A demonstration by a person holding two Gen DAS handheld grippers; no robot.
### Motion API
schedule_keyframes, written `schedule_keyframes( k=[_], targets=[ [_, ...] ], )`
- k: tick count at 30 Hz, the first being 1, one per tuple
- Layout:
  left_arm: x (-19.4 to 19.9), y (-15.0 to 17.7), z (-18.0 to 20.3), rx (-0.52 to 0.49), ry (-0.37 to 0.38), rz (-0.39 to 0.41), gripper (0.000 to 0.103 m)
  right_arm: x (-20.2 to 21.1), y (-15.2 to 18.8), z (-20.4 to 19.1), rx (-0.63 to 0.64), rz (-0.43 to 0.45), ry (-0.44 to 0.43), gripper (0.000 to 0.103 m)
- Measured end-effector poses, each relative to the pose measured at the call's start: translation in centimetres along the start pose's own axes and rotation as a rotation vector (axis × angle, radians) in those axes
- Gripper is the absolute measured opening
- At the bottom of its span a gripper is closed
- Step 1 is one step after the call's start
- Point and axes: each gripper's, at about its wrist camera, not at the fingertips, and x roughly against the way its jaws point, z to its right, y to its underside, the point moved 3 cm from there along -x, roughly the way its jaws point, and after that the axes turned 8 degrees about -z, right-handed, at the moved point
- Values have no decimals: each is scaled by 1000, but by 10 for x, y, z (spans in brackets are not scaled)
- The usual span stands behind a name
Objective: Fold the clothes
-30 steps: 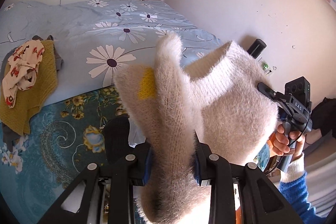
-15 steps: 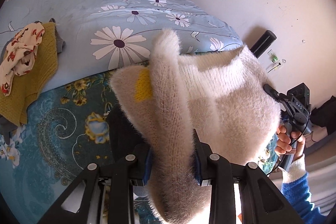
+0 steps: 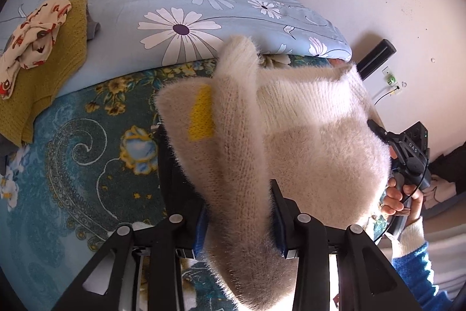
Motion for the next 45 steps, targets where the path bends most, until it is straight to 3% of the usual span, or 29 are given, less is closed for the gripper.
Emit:
schedule_keyframes(
  k=[3,6,10,13,16,20,23,27,31,35,42,45],
  targets=[
    [7,4,-4,32,20,-3,49,0,0,0,-20,-5,16,50],
    [16,10,-10,28,-18,15,56,3,-1,-2,-56,-14,59,57],
    [32,14,-19,59,-50,62,56,8,-5,-24,16,10,172,57],
    [50,10,-25,73,-127,131,56,11,-13,-40,62,36,286,57],
    [66,6,-26,65,-165,187,56,21,-19,-61,121,135,441,57],
    [78,2,-13,53,-124,245,56,37,-19,-97,228,267,562,57],
    [72,0,6,-4,-115,253,56,19,-2,-129,391,185,477,57],
    [51,6,31,-148,-167,202,56,-20,26,-155,672,22,410,57],
    [28,10,33,-206,-206,139,56,-31,16,-130,595,-4,493,57],
    [2,13,17,-158,-203,88,56,-27,4,-104,470,-15,460,57],
    [-12,20,1,-84,-157,53,64,-32,12,-91,471,-22,462,58],
    [-3,25,-3,-63,-132,78,64,-30,15,-91,481,-18,467,58]
  ],
)
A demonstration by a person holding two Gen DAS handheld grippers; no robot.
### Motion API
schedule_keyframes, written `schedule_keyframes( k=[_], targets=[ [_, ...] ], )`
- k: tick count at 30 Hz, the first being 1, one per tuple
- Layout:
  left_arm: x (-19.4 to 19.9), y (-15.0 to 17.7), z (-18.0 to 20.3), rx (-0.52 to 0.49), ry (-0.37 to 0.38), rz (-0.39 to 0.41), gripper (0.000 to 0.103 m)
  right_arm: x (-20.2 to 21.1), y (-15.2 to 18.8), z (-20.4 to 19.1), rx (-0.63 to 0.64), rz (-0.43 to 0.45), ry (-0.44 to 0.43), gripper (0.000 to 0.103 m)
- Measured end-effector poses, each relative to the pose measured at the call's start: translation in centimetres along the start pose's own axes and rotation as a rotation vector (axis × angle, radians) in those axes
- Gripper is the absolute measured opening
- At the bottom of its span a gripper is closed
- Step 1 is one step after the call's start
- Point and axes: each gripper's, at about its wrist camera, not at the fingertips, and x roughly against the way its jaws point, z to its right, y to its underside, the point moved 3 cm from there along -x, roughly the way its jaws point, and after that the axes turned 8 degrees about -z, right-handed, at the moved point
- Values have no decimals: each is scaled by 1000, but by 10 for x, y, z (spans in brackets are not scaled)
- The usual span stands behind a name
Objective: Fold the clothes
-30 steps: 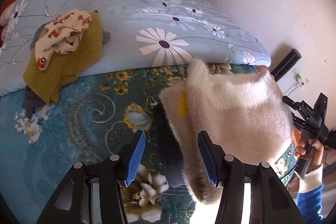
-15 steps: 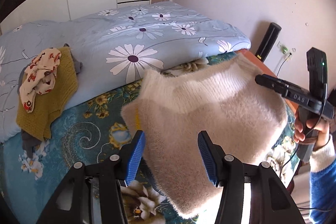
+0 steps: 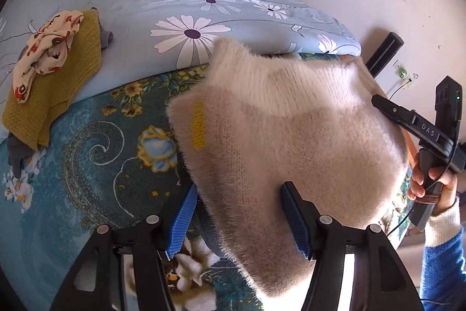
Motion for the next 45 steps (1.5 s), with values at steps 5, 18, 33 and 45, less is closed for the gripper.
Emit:
schedule_keyframes(
  k=[5,18,33,45],
  targets=[
    [23,4,5,-27,-37,56,63,0,-1,-1,-40,18,22,58],
    [48,36,0,6,-119,144,65,37,58,-70,-78,153,124,58],
    [35,92,-16,104,-116,113,83,12,155,-126,-72,7,171,69],
    [16,122,-4,85,-126,70,84,-13,166,-117,-67,-105,320,69]
  ],
)
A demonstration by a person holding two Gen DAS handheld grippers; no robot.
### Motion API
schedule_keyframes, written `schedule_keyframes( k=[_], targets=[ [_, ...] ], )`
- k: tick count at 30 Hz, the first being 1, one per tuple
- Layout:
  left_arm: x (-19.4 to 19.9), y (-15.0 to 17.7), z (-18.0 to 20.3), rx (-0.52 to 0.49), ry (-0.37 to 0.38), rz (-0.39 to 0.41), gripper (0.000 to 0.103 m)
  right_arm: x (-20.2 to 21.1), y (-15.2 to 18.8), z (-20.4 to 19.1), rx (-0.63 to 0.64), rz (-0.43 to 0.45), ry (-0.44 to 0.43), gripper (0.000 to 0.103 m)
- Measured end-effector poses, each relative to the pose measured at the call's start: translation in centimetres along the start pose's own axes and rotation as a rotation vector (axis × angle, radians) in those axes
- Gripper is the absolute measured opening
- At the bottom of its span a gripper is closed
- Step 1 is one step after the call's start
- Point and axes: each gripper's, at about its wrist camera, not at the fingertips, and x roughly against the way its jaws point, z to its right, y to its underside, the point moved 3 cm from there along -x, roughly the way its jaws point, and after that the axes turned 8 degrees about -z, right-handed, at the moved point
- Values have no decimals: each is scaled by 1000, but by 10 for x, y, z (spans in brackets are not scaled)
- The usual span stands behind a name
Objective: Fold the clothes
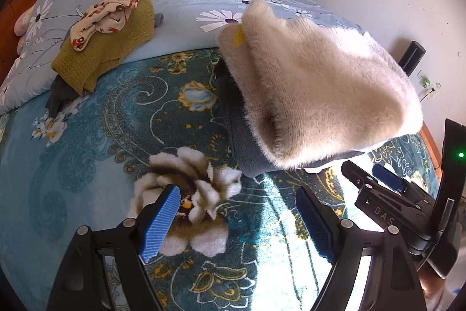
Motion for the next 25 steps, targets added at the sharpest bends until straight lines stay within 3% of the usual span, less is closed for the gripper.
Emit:
schedule_keyframes(
  k=[8,11,12,25],
  targets=[
    [0,3,1,-12,26,-13,84,4,-1,-7,23,0,40,69],
    [0,4,0,-5,31,-20,84,3,-2,-5,6,-14,44,86],
    [0,4,-1,-6,30,-22,84,4,-2,-4,1,-16,44,87],
    [5,4,-1,-32,44,-2,84,4,-6,-14,5,-31,98,88]
  ],
)
